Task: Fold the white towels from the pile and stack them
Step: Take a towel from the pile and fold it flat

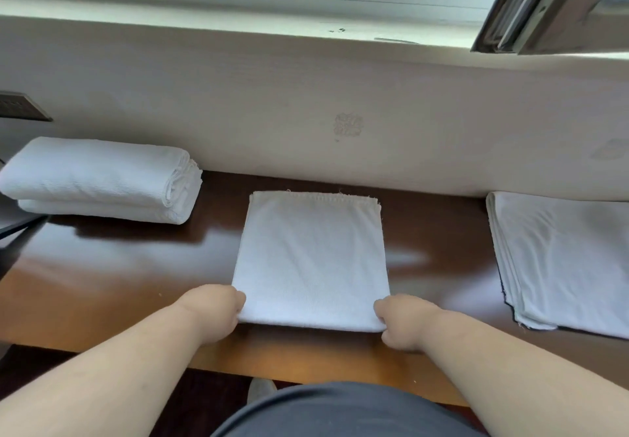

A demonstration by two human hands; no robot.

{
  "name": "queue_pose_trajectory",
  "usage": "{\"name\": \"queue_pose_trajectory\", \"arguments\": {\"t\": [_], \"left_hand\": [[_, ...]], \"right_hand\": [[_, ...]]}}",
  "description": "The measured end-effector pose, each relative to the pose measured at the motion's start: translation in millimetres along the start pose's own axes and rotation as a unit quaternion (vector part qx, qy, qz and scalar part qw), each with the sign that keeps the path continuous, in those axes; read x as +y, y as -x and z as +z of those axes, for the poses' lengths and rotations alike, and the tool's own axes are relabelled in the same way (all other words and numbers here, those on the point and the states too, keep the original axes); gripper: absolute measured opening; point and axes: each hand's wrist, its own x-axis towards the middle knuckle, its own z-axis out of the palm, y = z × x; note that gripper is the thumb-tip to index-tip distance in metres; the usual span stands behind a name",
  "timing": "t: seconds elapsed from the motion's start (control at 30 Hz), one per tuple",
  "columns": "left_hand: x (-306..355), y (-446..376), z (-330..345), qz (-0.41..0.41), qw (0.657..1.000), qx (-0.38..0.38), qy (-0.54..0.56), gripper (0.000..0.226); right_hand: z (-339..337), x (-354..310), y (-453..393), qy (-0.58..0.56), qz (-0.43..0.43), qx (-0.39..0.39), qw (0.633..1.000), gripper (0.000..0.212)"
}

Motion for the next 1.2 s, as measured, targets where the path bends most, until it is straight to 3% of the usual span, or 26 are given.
{"name": "queue_pose_trajectory", "arguments": {"t": [0.13, 0.2, 0.3, 0.4, 0.53, 0.63, 0.7, 0.8, 0.9, 1.0, 1.03, 1.1, 1.13, 1.2], "left_hand": [[-6, 8, -8, 0.054, 0.991, -0.121, -0.025, 0.001], [-6, 7, -16, 0.039, 0.99, -0.137, 0.017, 0.008], [-13, -1, -41, -0.014, 0.982, -0.092, 0.162, 0.014], [-25, -15, -68, -0.064, 0.942, 0.004, 0.328, 0.017], [-29, -36, -93, -0.114, 0.855, 0.056, 0.502, 0.016], [-30, -56, -98, -0.14, 0.774, 0.078, 0.613, 0.02], [-33, -71, -96, -0.158, 0.734, 0.098, 0.654, 0.024], [-36, -98, -87, -0.16, 0.734, 0.127, 0.648, 0.02], [-31, -123, -78, -0.184, 0.741, 0.159, 0.626, 0.023], [-23, -139, -72, -0.202, 0.701, 0.149, 0.668, 0.023], [-19, -139, -69, -0.209, 0.72, 0.127, 0.649, 0.019], [-17, -136, -55, -0.202, 0.799, 0.131, 0.551, 0.037], [-17, -130, -47, -0.191, 0.84, 0.132, 0.491, 0.047], [-15, -117, -32, -0.184, 0.886, 0.153, 0.397, 0.053]], "right_hand": [[-7, 0, 10, -0.015, 0.014, -0.15, 0.988, 0.018], [-16, -2, 10, -0.045, 0.019, -0.169, 0.984, 0.032], [-41, 2, 7, -0.099, 0.035, -0.11, 0.988, 0.031], [-67, 14, 0, -0.233, 0.079, -0.007, 0.969, 0.024], [-87, 31, -18, -0.457, 0.122, 0.106, 0.875, 0.024], [-89, 44, -36, -0.561, 0.125, 0.168, 0.801, 0.021], [-85, 52, -52, -0.612, 0.133, 0.217, 0.749, 0.025], [-74, 60, -79, -0.651, 0.151, 0.279, 0.689, 0.019], [-60, 68, -104, -0.623, 0.185, 0.3, 0.699, 0.015], [-51, 70, -111, -0.629, 0.2, 0.299, 0.69, 0.036], [-49, 67, -108, -0.62, 0.197, 0.301, 0.697, 0.044], [-47, 60, -99, -0.55, 0.191, 0.302, 0.755, 0.052], [-44, 55, -94, -0.507, 0.186, 0.305, 0.784, 0.052], [-38, 42, -82, -0.427, 0.169, 0.315, 0.83, 0.044]]}}
